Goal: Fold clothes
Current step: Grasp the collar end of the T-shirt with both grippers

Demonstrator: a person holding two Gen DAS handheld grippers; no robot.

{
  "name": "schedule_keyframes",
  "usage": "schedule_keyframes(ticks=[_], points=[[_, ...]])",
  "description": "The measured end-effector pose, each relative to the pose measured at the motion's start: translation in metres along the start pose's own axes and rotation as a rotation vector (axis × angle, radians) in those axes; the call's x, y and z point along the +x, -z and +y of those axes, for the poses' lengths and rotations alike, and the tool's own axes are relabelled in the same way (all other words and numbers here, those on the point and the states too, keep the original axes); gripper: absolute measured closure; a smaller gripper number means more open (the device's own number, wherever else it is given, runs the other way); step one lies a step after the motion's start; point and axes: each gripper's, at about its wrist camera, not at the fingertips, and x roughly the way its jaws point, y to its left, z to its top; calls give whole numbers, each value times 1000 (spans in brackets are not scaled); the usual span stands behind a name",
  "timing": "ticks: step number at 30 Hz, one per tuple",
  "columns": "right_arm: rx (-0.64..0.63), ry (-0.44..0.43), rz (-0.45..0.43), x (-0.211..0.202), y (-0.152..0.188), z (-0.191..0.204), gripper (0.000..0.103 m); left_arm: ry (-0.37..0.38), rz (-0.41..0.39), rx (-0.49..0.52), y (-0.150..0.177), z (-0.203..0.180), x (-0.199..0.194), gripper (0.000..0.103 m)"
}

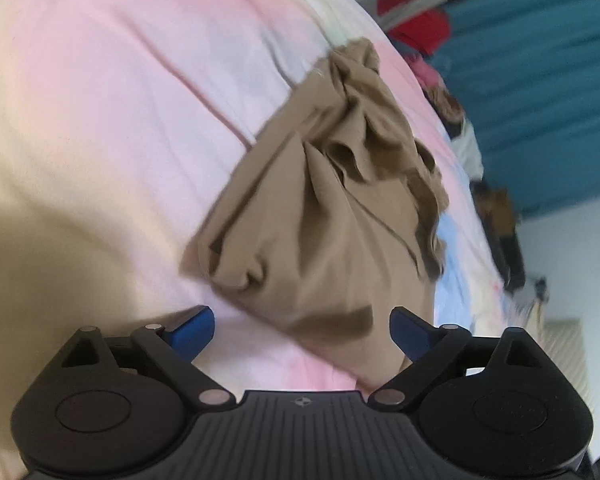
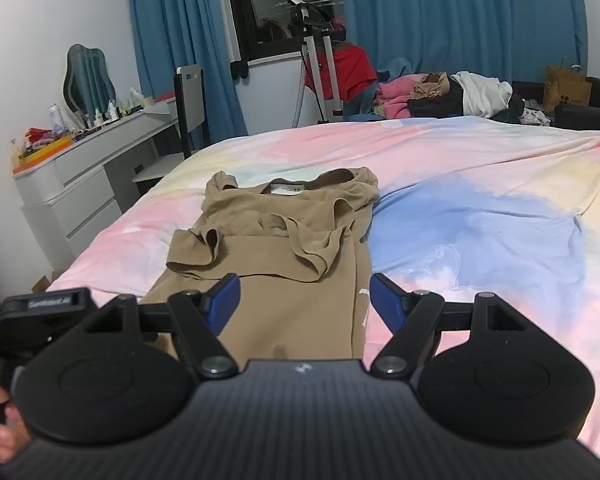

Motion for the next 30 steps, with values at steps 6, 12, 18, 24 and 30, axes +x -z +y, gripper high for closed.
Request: schedule_keyframes(ticks=[6,12,18,24,30], points=[[-4,-6,12,2,1,1,30,12,-66,-51,-9,8,4,35],[30,-21,23,4,2,-1,30,-7,-99,-42,-11,8,8,71],[412,-336,206,29,19,-20,28,20,-143,-21,-8,2,6,87],[815,-634,482,80,71,-21,28,98,-186,-32,-8,1,-6,89],[1044,-449,396,91,92,-58,28,124,-205,-31,-8,-3,-11,90]])
